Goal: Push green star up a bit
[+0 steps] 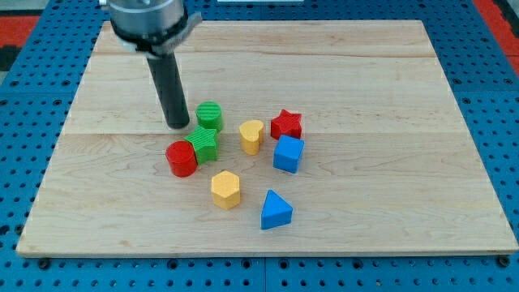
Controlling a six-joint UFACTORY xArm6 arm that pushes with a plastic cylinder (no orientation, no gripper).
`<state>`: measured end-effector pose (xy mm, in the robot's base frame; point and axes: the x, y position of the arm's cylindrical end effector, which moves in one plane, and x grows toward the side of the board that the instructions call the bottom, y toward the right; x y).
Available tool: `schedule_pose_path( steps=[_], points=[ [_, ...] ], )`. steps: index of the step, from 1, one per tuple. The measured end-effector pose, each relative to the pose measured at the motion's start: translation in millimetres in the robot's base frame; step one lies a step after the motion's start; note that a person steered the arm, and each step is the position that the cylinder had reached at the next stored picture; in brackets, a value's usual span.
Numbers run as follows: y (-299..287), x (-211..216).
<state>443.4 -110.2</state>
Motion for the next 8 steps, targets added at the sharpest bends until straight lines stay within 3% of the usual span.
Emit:
schedule_pose_path(
  steps=[2, 4, 5, 7, 8],
  points=[
    [4.1, -18.5],
    [46.5, -21.5],
    [18.4, -28.0],
    [-99.5, 89.9],
    [-75.3, 102.4]
  ],
)
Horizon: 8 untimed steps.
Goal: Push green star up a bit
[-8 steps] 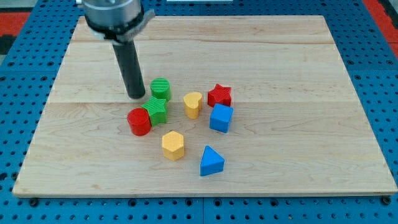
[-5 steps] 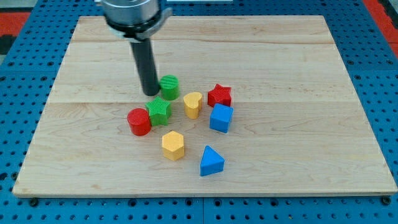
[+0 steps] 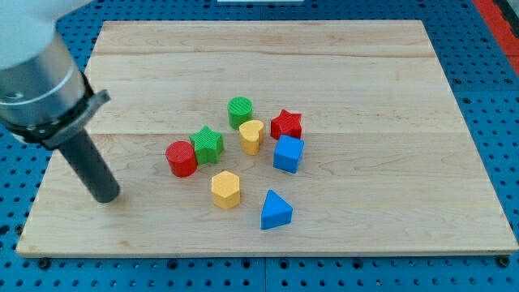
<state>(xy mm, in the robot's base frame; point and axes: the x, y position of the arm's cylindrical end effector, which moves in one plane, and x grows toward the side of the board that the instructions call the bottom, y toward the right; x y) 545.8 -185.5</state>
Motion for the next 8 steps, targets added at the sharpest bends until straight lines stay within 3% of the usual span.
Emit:
schedule_pose_path(
  steps=[5, 8],
  points=[
    [118.3, -42.8],
    [109.4, -51.3]
  ],
)
